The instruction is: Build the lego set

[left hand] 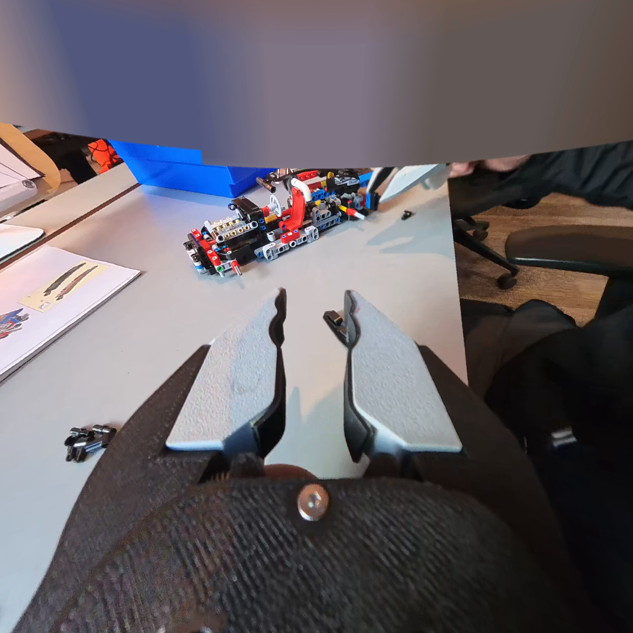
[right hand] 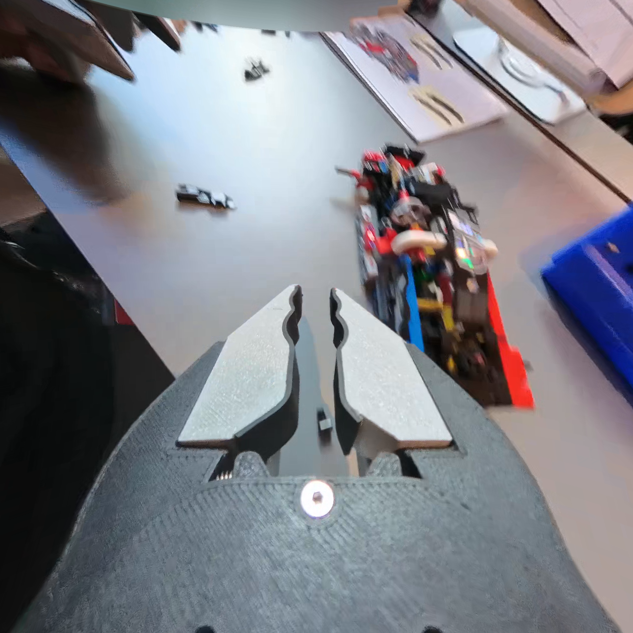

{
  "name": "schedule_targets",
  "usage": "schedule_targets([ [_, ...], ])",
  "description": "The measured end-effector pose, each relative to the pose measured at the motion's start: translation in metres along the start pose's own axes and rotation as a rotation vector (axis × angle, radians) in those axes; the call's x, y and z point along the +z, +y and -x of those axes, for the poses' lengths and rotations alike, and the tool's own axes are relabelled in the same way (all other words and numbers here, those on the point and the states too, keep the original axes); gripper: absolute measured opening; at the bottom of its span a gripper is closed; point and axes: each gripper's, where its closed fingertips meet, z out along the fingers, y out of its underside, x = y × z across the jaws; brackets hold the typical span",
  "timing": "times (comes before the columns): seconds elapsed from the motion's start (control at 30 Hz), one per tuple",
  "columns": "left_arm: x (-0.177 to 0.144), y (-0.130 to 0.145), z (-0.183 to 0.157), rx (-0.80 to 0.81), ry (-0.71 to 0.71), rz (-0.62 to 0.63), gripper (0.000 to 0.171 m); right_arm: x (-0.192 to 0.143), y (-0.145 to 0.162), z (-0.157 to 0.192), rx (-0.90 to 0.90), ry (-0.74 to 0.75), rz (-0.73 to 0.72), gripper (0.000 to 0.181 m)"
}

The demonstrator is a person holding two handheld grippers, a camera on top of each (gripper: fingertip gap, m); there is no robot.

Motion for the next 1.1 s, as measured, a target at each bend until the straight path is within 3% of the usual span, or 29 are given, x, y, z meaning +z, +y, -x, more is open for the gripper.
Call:
schedule_targets([
  [0.17, 0.008, 0.009, -0.004, 0.012, 0.025, 0.075, 0.033, -0.040, 0.060, -0.016, 0.097, 0.078, 0.154, 0.013],
  [0.33, 0.021, 0.027, -0.012, -0.011, 0.102, 0.212, 0.037, -0.046, 0.073, -0.013, 0.073, 0.046, 0.183, 0.015],
  [0.53, 0.027, 0.034, -0.017, -0.046, 0.181, 0.272, 0.033, -0.034, 0.076, -0.004, 0.010, -0.125, 0.139, 0.017],
  [0.87, 0.038, 0.052, -0.023, -0.021, 0.172, 0.409, 0.030, -0.019, 0.077, -0.001, -0.053, -0.193, 0.109, 0.004],
  [1.1, 0.051, 0.061, -0.027, 0.033, 0.156, 0.488, 0.025, 0.011, 0.033, 0.030, 0.070, -0.197, -0.005, 0.004],
])
